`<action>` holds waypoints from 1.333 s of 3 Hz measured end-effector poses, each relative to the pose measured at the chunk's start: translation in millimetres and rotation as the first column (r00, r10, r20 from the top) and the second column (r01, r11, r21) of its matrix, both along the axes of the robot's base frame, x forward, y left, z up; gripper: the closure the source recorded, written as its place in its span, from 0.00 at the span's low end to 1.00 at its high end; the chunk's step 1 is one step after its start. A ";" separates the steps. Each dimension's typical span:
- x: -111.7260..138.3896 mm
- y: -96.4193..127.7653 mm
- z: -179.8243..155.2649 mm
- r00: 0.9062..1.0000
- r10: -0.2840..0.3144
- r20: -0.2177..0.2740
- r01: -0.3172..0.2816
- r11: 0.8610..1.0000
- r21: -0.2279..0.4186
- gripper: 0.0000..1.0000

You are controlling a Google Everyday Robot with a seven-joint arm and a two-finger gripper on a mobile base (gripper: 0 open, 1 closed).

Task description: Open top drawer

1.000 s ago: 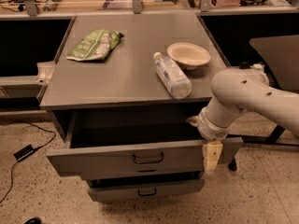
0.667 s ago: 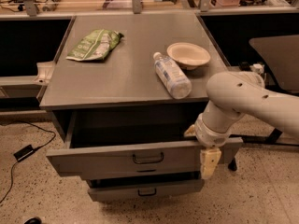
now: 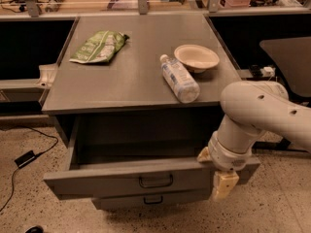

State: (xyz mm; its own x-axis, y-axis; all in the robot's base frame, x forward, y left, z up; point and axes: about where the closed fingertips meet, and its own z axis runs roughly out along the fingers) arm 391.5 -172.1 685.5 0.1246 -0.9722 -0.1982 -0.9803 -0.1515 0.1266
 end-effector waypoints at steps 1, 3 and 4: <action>-43.8 -7.2 5.7 0.995 -0.037 -0.089 0.038 0.999 0.012 0.40; -63.7 -3.5 40.6 0.996 -0.047 -0.074 0.049 0.999 0.023 0.24; -63.2 -3.0 43.0 0.997 -0.046 -0.067 0.047 0.999 0.022 0.02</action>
Offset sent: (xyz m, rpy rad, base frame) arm -0.1015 -0.0204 0.0261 0.0216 0.2155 -0.1118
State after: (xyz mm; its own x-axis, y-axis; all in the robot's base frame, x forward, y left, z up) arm 328.3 -175.0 728.5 0.0653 -0.9715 -0.2278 -0.9758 -0.1098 0.1888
